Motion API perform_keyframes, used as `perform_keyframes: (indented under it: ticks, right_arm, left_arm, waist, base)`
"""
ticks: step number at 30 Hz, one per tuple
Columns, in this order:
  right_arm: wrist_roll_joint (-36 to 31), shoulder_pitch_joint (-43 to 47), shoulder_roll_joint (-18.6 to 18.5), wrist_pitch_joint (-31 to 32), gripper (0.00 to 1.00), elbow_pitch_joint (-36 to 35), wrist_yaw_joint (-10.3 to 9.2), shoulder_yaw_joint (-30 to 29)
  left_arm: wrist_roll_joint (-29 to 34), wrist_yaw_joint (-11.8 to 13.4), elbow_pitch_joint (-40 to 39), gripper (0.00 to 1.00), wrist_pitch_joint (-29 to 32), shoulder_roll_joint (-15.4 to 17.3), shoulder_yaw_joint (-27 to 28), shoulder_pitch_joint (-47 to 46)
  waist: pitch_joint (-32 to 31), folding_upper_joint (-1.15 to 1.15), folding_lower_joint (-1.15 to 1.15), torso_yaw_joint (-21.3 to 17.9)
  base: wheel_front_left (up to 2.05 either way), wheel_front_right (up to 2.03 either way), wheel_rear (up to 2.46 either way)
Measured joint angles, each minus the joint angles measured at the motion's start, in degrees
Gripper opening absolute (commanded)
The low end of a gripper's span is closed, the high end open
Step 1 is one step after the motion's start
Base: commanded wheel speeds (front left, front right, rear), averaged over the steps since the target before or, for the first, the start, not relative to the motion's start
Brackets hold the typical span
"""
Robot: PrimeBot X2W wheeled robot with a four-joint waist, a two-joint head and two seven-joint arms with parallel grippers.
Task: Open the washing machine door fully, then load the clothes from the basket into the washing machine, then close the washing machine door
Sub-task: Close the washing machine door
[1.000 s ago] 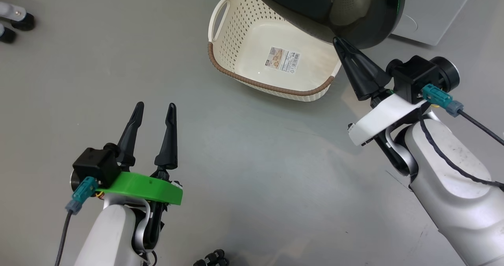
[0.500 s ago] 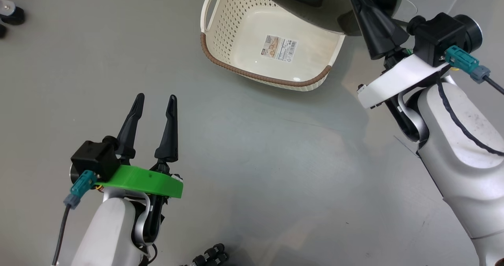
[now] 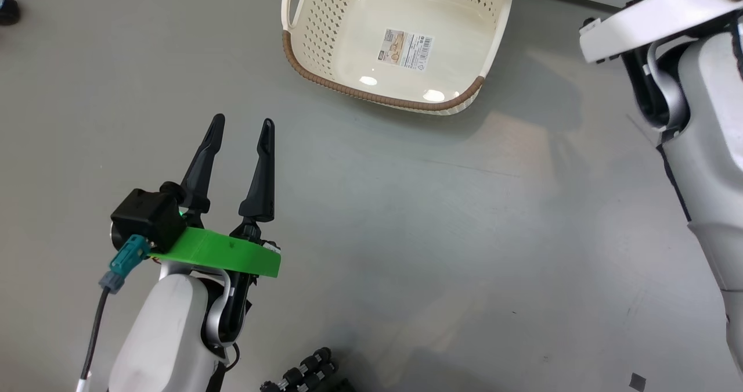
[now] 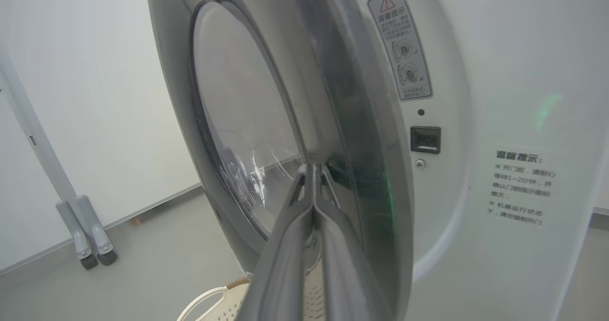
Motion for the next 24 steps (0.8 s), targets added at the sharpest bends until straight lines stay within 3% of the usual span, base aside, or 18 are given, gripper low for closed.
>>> perform_keyframes:
  ticks: [17, 24]
  right_arm:
    - [0.0, -10.2, -1.8, -0.5, 0.00, 3.6, -0.90, -3.6]
    - [-0.8, -11.2, -2.5, -0.5, 0.00, 6.4, 0.60, -2.3]
  left_arm:
    - [-2.9, 0.0, -0.6, 1.00, 0.0, -0.1, -3.4, -3.0]
    - [-3.9, 0.0, -0.9, 1.00, 0.0, -0.2, -4.3, -3.5]
  waist:
    - [4.4, 0.00, 0.00, 0.4]
    - [5.4, 0.00, 0.00, 1.8]
  base:
    - [0.00, 0.00, 0.00]
    - [0.00, 0.00, 0.00]
